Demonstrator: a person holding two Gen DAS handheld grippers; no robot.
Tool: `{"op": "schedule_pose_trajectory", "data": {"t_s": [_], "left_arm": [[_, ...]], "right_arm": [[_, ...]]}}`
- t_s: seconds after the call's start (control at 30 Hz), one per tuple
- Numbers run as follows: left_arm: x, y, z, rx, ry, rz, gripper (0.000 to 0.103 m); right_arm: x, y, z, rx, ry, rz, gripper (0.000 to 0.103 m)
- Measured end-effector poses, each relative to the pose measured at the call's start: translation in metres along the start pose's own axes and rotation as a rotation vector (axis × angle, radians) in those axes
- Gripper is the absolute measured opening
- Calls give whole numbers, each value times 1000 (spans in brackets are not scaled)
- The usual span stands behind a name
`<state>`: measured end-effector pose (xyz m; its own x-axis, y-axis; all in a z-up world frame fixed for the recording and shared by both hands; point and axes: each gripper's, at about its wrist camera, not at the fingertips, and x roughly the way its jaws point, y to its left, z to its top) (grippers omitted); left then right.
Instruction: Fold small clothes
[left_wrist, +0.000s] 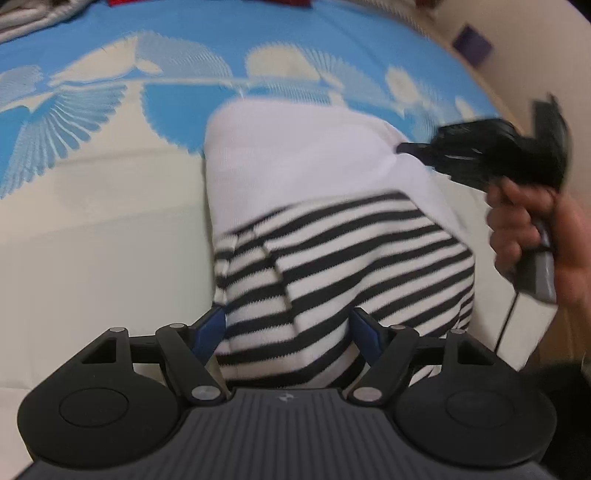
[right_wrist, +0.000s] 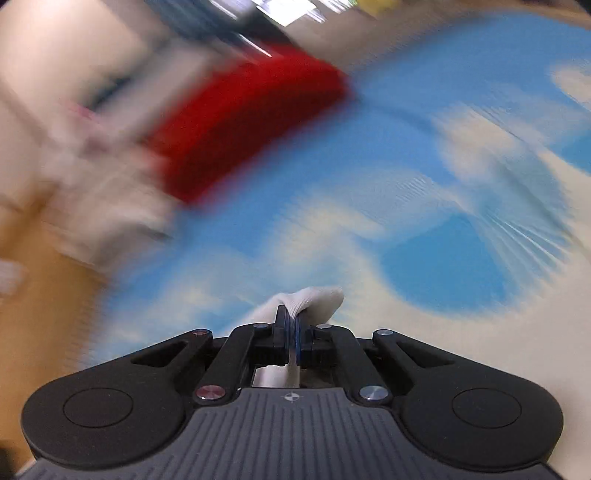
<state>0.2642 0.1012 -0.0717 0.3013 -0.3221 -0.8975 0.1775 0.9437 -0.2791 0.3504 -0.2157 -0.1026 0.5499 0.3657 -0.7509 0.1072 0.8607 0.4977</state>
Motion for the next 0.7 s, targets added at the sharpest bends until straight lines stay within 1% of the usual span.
{"op": "schedule_pose_trajectory", "data": {"t_s": [0.03, 0.07, 0.13, 0.17, 0.2, 0.27, 0.33, 0.37, 0.43, 0.47, 0.5, 0.53, 0.6, 0.67, 0.7], "left_arm": [[4, -2, -2, 24, 15, 11, 79], [7, -6, -4, 53, 24, 31, 81], [9, -9, -7, 73, 40, 47, 81], [9, -9, -8, 78, 47, 53, 81], [9, -9, -9, 84, 49, 57, 81], [10, -8, -12, 91, 57, 58, 81], [11, -6, -16, 98, 61, 58, 81], [11, -6, -17, 103, 61, 57, 81], [11, -7, -19, 109, 60, 59, 81], [11, -8, -19, 108, 57, 59, 81], [10, -8, -19, 104, 53, 60, 81], [10, -8, -18, 94, 51, 58, 81], [4, -6, -17, 70, 32, 48, 81], [-2, 0, -11, 32, -6, 26, 81], [-8, 2, -9, 6, -29, 6, 81]], "right_arm": [[12, -7, -3, 35, 39, -15, 2], [15, -7, -3, 32, 42, -10, 2], [14, 7, -5, -45, 18, -5, 3], [12, 12, -5, -64, 11, 6, 3], [9, 14, -6, -66, 5, 25, 7], [-1, 10, -5, -26, -17, 77, 10], [-13, 1, -6, 35, -36, 132, 25], [-19, -1, -8, 57, -33, 163, 25], [-28, -3, -12, 63, 4, 225, 25], [-31, -2, -15, 47, 26, 237, 26], [-34, 0, -18, 27, 40, 242, 29], [-36, 3, -23, 4, 57, 244, 35], [-38, 7, -33, -49, 106, 248, 43], [-36, 13, -43, -113, 157, 241, 43], [-36, 16, -48, -146, 169, 238, 40]]}}
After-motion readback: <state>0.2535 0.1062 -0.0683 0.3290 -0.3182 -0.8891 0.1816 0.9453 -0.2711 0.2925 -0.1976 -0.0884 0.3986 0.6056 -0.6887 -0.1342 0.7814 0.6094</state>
